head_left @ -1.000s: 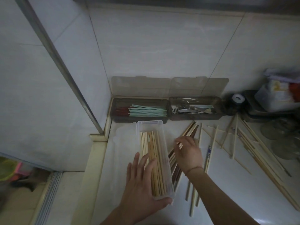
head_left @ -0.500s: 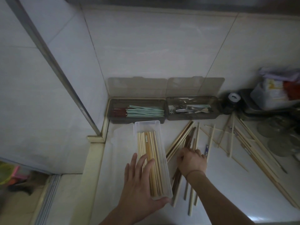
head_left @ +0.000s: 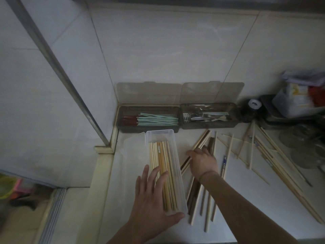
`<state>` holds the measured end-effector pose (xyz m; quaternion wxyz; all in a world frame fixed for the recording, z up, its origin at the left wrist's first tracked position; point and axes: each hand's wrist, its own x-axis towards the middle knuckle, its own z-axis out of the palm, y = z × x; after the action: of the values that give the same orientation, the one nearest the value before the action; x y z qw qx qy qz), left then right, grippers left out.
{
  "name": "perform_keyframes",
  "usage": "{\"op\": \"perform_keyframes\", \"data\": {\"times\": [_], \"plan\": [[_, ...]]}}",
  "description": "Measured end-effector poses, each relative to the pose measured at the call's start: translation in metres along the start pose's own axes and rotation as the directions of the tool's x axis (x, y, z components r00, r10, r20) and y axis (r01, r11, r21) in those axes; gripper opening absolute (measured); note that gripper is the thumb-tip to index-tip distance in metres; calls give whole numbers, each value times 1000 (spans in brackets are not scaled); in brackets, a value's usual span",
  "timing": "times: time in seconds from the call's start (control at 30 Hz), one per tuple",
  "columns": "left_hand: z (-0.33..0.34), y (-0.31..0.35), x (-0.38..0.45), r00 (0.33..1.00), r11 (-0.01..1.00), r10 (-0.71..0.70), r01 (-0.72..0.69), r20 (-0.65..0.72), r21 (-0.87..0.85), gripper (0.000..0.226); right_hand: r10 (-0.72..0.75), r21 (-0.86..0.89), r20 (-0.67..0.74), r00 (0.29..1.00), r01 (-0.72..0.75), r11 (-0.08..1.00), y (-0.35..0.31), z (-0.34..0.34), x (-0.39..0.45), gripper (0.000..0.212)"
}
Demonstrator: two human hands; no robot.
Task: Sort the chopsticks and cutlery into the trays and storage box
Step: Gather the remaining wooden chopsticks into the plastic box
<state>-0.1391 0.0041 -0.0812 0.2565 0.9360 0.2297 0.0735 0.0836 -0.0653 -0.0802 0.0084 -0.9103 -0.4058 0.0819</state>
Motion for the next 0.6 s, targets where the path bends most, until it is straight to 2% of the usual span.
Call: {"op": "perform_keyframes", "data": {"times": [0.1,0.23,0.33,0.47,0.6], "plan": [[0,0,0,1000,1000,-3,3,1,-1,111,-75,-97,41,996,79,992,2,2,10,43],[0,0,0,1000,1000,-7,7,1,12,111,-244,-165,-65,968,231,959,15,3,3,45],[1,-1,-1,1000,1000,1,-1,-15,-3,110,-362,-163,-59,930,348,923,33,9,2,57],[2,-1,-1,1000,1000,5,-6,-27,-21,109,-527,-195,-68,847,507,840,48,8,3,49],[1,-1,0,1000,1000,3,-3,-18,-5,108,-590,-162,-139,795,570,806,54,-1,11,47]]}}
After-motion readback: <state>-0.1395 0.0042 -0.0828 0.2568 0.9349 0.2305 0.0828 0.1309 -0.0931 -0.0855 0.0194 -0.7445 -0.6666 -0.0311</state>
